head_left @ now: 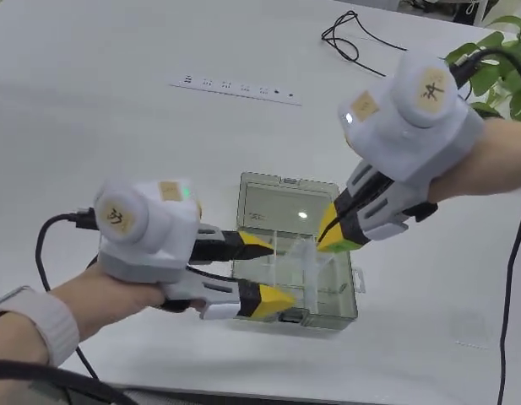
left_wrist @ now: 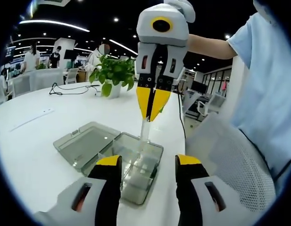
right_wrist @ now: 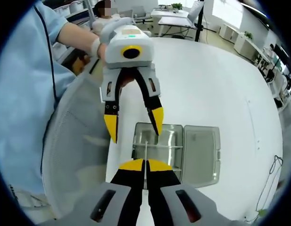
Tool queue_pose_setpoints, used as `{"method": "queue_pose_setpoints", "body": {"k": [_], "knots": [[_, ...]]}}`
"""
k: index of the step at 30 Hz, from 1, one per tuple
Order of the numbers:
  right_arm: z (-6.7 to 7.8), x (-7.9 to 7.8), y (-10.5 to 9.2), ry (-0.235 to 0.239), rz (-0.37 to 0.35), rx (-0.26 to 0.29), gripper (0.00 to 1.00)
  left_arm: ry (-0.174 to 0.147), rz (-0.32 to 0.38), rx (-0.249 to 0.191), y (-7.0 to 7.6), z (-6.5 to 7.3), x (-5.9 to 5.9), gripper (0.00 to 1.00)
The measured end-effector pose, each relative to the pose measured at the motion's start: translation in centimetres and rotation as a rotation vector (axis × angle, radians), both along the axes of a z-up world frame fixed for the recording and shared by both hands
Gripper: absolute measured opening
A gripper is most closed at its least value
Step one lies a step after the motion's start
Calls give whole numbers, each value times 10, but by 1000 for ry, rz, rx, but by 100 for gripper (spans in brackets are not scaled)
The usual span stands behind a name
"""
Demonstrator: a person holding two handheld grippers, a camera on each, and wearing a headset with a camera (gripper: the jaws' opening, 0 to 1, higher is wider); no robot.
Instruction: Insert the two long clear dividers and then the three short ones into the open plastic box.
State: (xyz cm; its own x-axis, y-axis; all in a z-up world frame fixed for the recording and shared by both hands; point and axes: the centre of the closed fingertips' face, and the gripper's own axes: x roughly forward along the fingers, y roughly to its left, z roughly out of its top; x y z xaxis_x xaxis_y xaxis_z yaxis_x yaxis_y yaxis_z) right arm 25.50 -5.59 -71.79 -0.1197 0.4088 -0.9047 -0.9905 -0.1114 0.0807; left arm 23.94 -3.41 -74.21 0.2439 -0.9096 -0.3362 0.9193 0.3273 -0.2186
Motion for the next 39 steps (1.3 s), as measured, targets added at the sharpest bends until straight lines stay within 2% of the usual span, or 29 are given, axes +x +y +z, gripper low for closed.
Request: {"method": "queue_pose_setpoints", "body": {"k": [3, 4, 8, 11, 15, 17, 21, 26, 29, 39], "knots": [[-4, 8, 0, -14, -44, -6, 2, -10, 27, 19, 6, -5, 4, 53], [-7, 14, 0, -21, -56, -8, 2, -9, 42, 26, 9, -7, 5, 56], [-12, 21, -1, -31, -93, -19, 2, -16, 80, 45, 18, -12, 9, 71], [-19, 24, -1, -24, -109, -26, 2, -14, 116, 59, 27, -16, 12, 81], [-27, 23, -1, -17, -114, -36, 2, -24, 164, 105, 40, -23, 18, 96], [-28, 22, 0, -15, -122, -38, 2, -21, 182, 115, 46, -26, 19, 100], [-29, 21, 0, -8, -130, -44, 2, -15, 199, 120, 57, -29, 19, 100], [-35, 23, -1, 8, -137, -48, 2, -4, 208, 120, 63, -29, 16, 100], [-37, 21, 0, 19, -140, -52, 2, 0, 209, 119, 64, -29, 16, 98], [-40, 20, 3, 13, -129, -48, 2, 18, 201, 115, 60, -31, 10, 94]]}}
